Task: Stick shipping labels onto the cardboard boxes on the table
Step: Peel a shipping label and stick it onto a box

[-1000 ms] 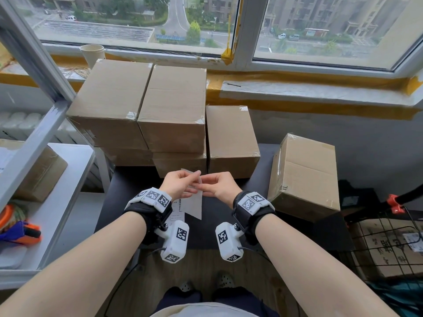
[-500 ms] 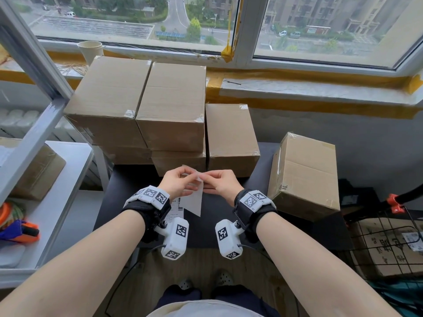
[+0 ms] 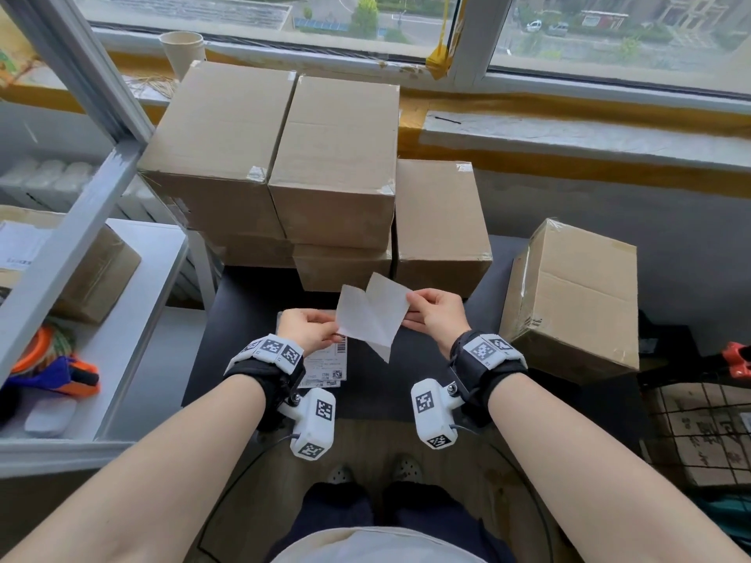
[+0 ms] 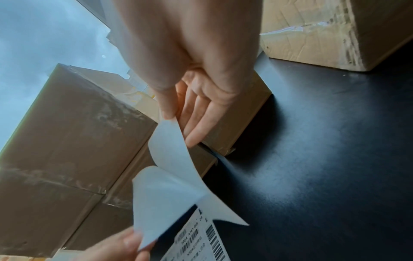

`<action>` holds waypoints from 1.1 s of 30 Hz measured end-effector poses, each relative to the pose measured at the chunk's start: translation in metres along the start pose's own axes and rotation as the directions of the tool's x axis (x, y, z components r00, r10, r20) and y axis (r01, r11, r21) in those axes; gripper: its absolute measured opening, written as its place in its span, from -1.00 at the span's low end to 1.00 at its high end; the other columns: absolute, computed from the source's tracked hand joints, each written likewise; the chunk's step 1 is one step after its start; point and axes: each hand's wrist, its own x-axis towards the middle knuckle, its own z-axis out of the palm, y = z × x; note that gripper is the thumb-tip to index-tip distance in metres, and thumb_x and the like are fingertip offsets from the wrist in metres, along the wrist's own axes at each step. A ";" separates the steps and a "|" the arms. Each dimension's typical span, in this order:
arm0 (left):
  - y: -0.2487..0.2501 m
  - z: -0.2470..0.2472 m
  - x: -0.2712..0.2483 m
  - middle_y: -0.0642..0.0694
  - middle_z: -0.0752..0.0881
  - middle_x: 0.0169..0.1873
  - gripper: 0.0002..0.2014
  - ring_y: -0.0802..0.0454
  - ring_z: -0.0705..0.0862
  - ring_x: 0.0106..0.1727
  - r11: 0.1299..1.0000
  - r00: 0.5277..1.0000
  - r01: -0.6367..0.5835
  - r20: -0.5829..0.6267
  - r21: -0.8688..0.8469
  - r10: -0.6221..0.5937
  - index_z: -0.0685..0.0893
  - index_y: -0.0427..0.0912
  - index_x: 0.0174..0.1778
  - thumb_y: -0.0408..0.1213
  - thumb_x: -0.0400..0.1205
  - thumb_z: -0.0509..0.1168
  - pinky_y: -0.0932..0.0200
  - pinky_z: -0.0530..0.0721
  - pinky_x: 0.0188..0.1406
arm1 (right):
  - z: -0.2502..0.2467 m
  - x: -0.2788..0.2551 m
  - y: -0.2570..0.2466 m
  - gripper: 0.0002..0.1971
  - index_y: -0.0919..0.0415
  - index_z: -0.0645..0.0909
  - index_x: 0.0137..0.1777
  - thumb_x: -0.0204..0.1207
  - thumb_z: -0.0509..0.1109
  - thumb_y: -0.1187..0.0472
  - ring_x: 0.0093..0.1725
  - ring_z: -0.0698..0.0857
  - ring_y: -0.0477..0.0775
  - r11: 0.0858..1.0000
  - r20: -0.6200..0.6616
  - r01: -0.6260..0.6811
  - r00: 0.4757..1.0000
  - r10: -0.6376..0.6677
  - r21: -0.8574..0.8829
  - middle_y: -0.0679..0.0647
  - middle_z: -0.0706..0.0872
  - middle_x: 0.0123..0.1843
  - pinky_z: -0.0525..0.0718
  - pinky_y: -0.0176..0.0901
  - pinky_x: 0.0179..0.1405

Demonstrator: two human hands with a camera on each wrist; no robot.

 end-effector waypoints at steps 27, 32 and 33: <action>-0.064 -0.037 0.048 -0.36 0.78 -0.14 -0.87 0.23 0.61 -0.76 0.967 0.941 0.214 -0.296 0.136 -0.167 0.72 -0.37 -0.02 -0.48 0.55 0.32 0.40 0.65 -0.64 | -0.027 0.013 0.017 -0.77 0.35 0.61 0.17 0.65 0.25 0.23 -0.03 0.77 0.13 0.997 -0.380 -0.018 0.925 -0.010 -0.069 0.26 0.72 0.07 0.80 -0.09 -0.07; -0.056 -0.036 0.041 -0.35 0.79 -0.13 -0.85 -0.04 0.78 -0.44 0.948 0.955 0.219 -0.248 0.230 -0.161 0.72 -0.39 -0.04 -0.43 0.53 0.33 0.07 0.79 -0.21 | -0.026 0.010 0.016 -0.76 0.37 0.62 0.19 0.65 0.26 0.24 -0.07 0.76 0.11 0.998 -0.362 -0.045 0.932 0.026 -0.042 0.25 0.70 0.04 0.79 -0.18 -0.16; -0.052 -0.035 0.038 -0.35 0.79 -0.10 -0.83 -0.17 0.80 -0.24 0.934 0.958 0.221 -0.244 0.280 -0.154 0.73 -0.38 -0.03 -0.39 0.52 0.34 0.00 0.77 -0.04 | -0.025 0.009 0.015 -0.75 0.37 0.61 0.20 0.65 0.26 0.23 -0.03 0.77 0.13 0.998 -0.353 -0.048 0.935 0.032 -0.037 0.25 0.70 0.06 0.79 -0.16 -0.14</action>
